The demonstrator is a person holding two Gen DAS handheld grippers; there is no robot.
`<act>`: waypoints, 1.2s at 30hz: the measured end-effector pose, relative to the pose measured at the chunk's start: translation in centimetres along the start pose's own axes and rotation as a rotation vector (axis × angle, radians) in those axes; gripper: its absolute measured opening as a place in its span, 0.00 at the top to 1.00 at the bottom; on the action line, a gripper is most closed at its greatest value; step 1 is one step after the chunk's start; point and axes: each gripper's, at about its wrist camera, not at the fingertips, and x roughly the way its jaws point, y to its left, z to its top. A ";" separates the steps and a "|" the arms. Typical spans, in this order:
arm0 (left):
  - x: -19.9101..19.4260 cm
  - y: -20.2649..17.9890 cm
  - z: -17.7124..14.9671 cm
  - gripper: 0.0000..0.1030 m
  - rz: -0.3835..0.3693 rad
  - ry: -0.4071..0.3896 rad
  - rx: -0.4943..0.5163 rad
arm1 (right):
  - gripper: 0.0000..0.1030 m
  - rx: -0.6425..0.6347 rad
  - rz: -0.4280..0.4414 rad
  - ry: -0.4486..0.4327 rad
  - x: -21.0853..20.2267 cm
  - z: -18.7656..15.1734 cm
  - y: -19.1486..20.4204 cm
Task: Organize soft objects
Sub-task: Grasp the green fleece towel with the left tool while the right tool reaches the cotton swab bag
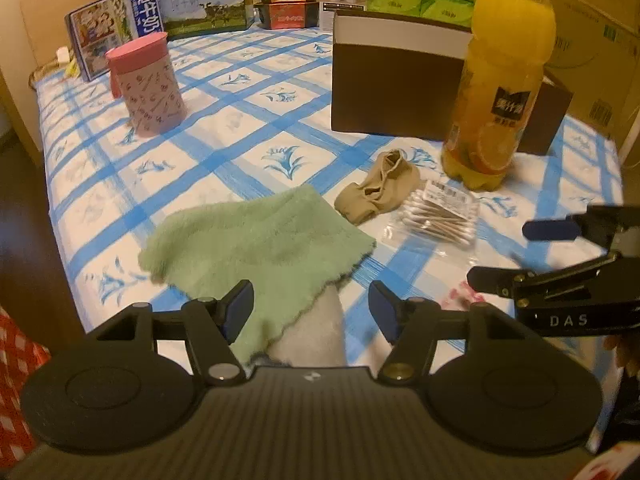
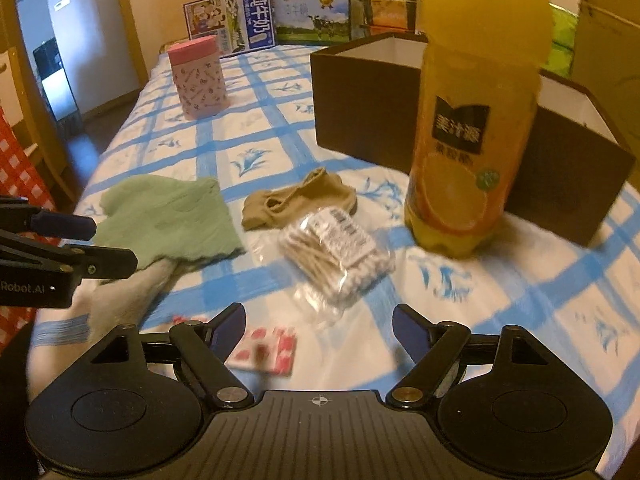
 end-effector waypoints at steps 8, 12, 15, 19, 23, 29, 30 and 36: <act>3.3 -0.3 0.9 0.39 0.035 0.014 0.044 | 0.21 -0.085 -0.010 -0.023 3.3 1.7 0.0; 4.3 -0.7 0.9 0.39 0.054 0.014 0.074 | 0.21 -0.121 -0.016 -0.029 4.7 2.3 0.1; 4.8 -0.8 0.8 0.37 0.062 0.018 0.089 | 0.21 -0.156 -0.026 -0.030 5.7 2.7 0.2; 5.4 -0.3 0.5 0.37 0.088 0.029 0.099 | 0.21 -0.194 -0.034 -0.020 7.1 2.8 0.2; 5.6 0.9 0.3 0.31 0.104 0.030 0.083 | 0.23 -0.222 -0.024 -0.019 7.7 2.6 0.4; 6.0 3.1 0.4 0.25 0.136 0.036 0.058 | 0.44 -0.255 -0.003 -0.018 7.1 2.0 1.1; 6.1 3.4 0.4 0.21 0.139 0.037 0.054 | 0.44 -0.259 -0.002 -0.019 7.1 1.9 1.2; 7.4 5.3 0.3 0.07 0.099 0.058 -0.019 | 0.45 -0.241 0.008 -0.016 7.1 1.8 1.1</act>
